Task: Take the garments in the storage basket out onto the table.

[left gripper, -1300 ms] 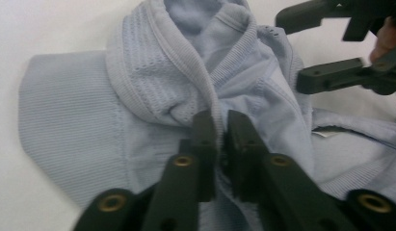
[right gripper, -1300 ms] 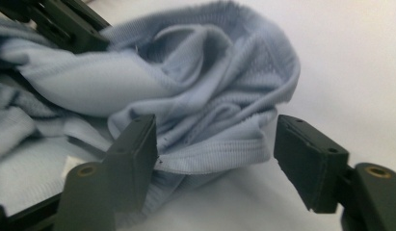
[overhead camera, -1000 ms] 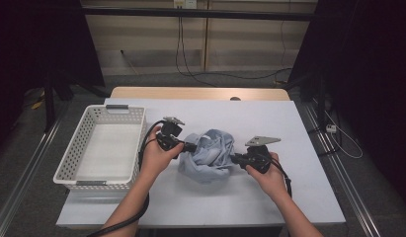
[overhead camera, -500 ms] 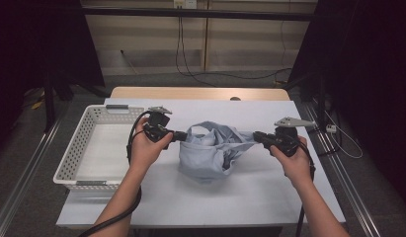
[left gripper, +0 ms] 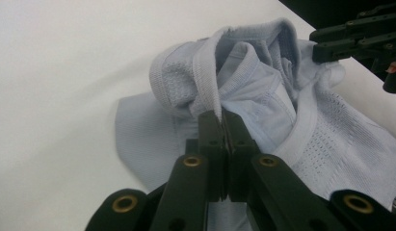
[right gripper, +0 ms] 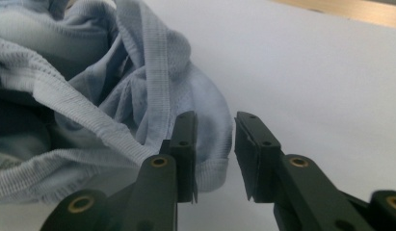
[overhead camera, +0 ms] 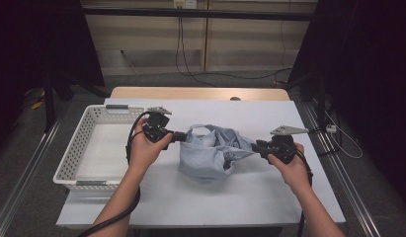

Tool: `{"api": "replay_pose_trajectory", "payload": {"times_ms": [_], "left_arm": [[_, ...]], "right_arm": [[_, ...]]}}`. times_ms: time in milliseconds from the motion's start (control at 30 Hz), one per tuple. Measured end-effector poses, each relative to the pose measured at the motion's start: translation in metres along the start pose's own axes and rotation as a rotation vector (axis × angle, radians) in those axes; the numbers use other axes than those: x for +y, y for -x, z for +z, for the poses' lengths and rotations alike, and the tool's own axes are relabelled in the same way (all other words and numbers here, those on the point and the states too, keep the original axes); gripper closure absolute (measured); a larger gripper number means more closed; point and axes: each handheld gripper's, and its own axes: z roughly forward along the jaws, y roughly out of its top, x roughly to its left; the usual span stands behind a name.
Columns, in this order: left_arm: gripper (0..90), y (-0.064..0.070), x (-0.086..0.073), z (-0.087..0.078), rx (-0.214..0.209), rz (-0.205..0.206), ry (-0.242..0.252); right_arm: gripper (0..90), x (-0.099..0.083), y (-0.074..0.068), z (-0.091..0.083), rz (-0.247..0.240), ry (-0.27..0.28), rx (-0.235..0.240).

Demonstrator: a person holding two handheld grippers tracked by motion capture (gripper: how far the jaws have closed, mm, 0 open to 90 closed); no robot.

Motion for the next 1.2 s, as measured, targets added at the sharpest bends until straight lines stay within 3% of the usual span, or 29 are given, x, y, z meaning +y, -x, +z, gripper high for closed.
{"api": "replay_pose_trajectory", "payload": {"times_ms": [167, 367, 500, 700, 867, 1033, 1133, 1200], "left_arm": [[88.4, 0.002, 0.0, 0.002, -0.001, 0.011, -0.01], [88.4, 0.006, 0.001, 0.007, -0.003, 0.023, -0.026], [88.4, 0.009, -0.002, 0.012, 0.0, 0.027, -0.045], [88.2, 0.014, -0.005, 0.017, -0.008, 0.037, -0.064], [88.0, 0.017, -0.007, 0.023, -0.01, 0.046, -0.078], [87.5, 0.017, -0.009, 0.029, -0.018, 0.046, -0.086], [86.2, 0.016, -0.01, 0.031, -0.019, 0.045, -0.086], [84.2, 0.015, -0.009, 0.032, -0.015, 0.044, -0.083]], "right_arm": [[56.3, -0.004, -0.002, -0.002, -0.001, -0.002, 0.002], [51.6, 0.005, -0.012, -0.009, -0.016, 0.037, 0.021], [54.4, 0.003, -0.028, -0.003, -0.053, 0.018, 0.083], [63.5, -0.023, -0.04, 0.016, -0.069, -0.067, 0.133], [56.0, -0.037, -0.041, 0.023, -0.037, -0.087, 0.118], [56.1, -0.042, -0.044, 0.031, -0.062, -0.122, 0.122], [56.9, -0.045, -0.048, 0.035, -0.105, -0.128, 0.104], [64.7, -0.044, -0.051, 0.036, -0.127, -0.138, 0.096]]}}
